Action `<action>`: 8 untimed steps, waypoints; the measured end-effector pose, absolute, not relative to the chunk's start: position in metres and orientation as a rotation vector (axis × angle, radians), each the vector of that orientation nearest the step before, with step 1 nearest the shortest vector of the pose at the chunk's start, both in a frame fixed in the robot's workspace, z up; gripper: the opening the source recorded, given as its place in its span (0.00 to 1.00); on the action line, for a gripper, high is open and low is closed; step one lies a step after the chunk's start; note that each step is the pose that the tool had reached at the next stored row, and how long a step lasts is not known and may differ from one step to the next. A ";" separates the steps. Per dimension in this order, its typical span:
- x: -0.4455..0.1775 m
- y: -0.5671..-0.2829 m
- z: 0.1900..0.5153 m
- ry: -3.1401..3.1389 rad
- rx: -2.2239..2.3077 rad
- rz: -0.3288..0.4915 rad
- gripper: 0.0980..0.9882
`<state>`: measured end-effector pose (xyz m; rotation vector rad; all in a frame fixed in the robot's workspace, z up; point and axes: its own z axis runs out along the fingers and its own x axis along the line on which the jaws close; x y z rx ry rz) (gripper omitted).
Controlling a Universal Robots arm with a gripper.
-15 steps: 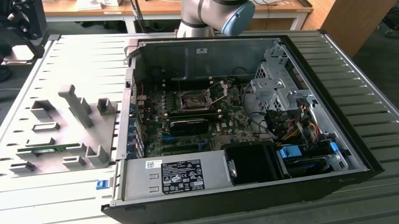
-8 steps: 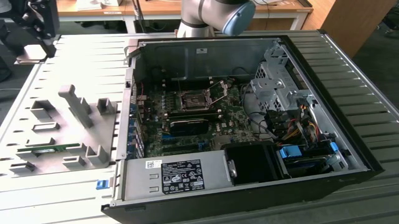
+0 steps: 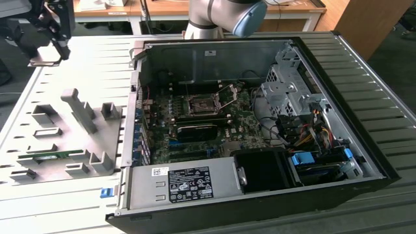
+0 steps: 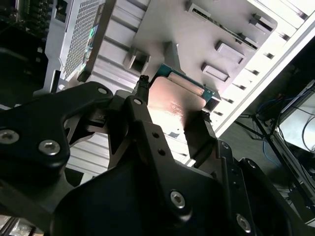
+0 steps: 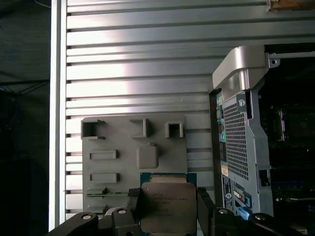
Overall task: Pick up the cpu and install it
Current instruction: 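Pick up the cpu and move it towards the insertion slot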
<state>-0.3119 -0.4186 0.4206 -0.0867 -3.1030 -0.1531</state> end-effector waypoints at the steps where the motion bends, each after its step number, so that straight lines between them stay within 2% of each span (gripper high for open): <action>1: -0.309 -0.419 0.421 -3.103 -0.087 -0.153 0.50; 8: -0.291 -0.419 0.420 -3.101 -0.087 -0.153 0.50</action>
